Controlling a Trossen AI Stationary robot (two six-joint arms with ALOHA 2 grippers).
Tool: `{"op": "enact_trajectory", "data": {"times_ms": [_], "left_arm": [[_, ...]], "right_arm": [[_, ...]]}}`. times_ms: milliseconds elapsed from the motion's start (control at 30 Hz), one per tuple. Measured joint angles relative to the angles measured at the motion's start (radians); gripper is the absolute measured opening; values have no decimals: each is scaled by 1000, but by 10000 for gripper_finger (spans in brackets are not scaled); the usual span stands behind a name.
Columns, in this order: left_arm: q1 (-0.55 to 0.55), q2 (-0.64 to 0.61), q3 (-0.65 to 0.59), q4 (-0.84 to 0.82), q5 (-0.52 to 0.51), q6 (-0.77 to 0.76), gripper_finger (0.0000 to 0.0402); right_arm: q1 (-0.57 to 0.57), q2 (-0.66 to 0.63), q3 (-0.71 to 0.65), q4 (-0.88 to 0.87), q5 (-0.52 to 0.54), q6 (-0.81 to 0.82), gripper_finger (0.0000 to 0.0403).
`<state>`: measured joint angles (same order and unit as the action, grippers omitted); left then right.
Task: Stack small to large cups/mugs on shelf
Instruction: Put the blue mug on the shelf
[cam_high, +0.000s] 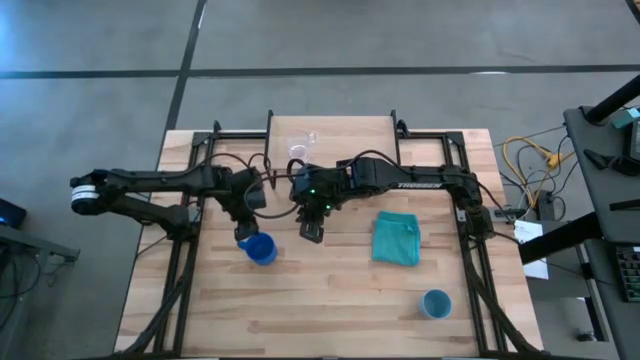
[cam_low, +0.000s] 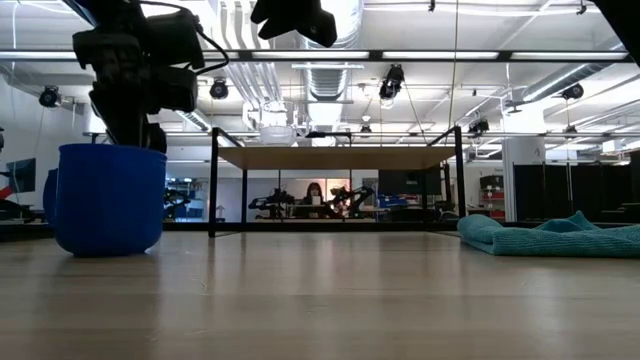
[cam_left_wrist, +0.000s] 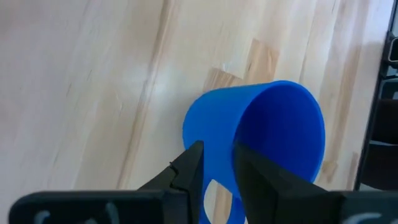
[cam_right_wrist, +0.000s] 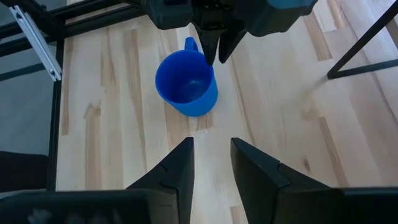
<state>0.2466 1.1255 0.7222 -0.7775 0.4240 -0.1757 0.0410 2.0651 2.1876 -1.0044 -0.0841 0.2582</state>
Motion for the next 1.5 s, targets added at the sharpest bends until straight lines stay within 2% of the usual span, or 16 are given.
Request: {"op": "enact_trajectory", "data": {"times_ms": [567,1200,1433,1500], "left_arm": [[-1,0,5,37,-8,33,72],[-12,90,3,45,-6,97,70],[-39,82,33,44,-12,141,9],[-44,77,41,38,-10,142,6]], "right_arm": [[0,0,0,0,0,-23,100],[0,0,0,0,0,-28,96],[0,0,0,0,0,-50,100],[0,0,0,0,1,-76,100]]}}
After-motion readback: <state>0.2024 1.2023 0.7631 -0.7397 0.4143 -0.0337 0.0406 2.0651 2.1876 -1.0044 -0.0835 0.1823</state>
